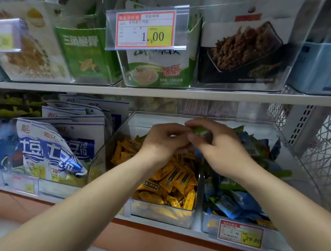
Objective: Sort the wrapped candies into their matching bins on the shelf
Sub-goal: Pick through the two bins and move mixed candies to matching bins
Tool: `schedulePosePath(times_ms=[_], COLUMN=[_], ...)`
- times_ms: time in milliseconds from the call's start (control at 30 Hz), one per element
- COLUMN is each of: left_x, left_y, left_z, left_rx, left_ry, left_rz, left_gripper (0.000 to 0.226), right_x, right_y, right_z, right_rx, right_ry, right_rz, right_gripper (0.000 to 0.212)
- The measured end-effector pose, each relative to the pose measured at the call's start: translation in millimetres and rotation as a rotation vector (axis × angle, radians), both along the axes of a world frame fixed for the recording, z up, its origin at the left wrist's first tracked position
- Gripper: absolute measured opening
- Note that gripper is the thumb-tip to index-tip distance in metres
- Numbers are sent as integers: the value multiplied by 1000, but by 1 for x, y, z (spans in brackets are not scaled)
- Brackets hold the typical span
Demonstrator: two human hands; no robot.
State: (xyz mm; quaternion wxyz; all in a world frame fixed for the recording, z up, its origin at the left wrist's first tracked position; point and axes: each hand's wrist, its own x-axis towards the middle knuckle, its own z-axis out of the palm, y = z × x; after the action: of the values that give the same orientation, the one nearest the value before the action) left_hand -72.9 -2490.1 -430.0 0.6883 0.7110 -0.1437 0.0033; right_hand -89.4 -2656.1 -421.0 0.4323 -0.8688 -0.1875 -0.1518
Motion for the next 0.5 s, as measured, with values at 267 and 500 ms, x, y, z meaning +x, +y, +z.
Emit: schedulePosePath(times_ms=[267, 500], left_x=[91, 129], left_y=[12, 16], left_z=[-17, -48], left_rx=[892, 1385], left_ry=[-162, 41], left_rz=[259, 80], left_gripper=[26, 55], right_x=[9, 16], right_y=[-47, -48], right_z=[-2, -26], right_rx=[-557, -750], right_ry=[-109, 161], right_rz=[-340, -200], right_gripper=[22, 62])
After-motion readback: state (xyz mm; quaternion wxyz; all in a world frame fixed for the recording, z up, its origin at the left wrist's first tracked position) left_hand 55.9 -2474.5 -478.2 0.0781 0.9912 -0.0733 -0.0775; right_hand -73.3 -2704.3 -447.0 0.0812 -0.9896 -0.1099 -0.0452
